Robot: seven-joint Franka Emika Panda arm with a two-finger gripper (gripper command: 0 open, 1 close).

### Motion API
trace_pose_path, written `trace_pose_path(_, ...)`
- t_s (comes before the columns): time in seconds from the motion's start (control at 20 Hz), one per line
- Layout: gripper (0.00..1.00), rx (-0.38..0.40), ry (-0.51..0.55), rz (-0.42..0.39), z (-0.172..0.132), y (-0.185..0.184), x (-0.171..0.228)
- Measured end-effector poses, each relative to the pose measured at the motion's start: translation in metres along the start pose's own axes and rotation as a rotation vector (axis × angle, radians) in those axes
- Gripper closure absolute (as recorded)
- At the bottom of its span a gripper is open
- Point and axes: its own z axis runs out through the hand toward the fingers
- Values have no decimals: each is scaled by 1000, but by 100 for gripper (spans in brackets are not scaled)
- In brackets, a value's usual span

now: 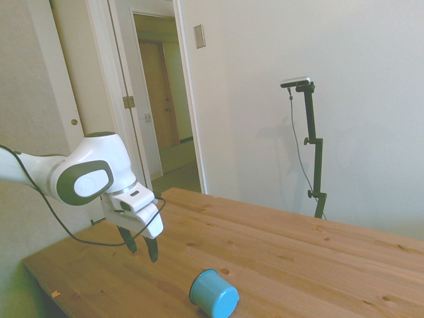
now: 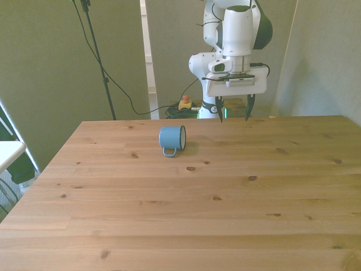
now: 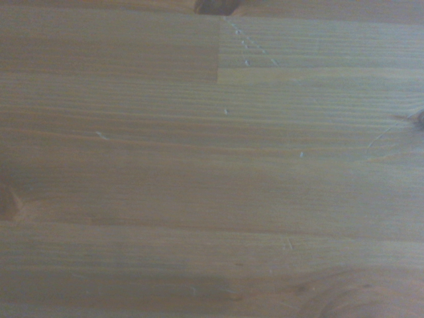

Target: Flip the mug upright

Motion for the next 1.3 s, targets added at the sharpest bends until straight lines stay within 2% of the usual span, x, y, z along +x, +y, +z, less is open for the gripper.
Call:
trace_pose_path(0.15, 0, -18, 7, -9, 0, 2, 2)
trace_pose_path(0.4, 0, -143, 66, 40, -15, 18, 29)
trace_pose_path(0.65, 0, -271, 159, 120, -8, 20, 55)
trace_pose_path(0.9, 0, -358, 271, 229, -6, 8, 69)
trace_pose_path(0.95, 0, -398, 292, 258, -9, 0, 69)
trace_pose_path(1.1, 0, -431, 298, 235, -2, -5, 67)
trace_pose_path(1.3, 0, -513, 340, 230, 16, -13, 72)
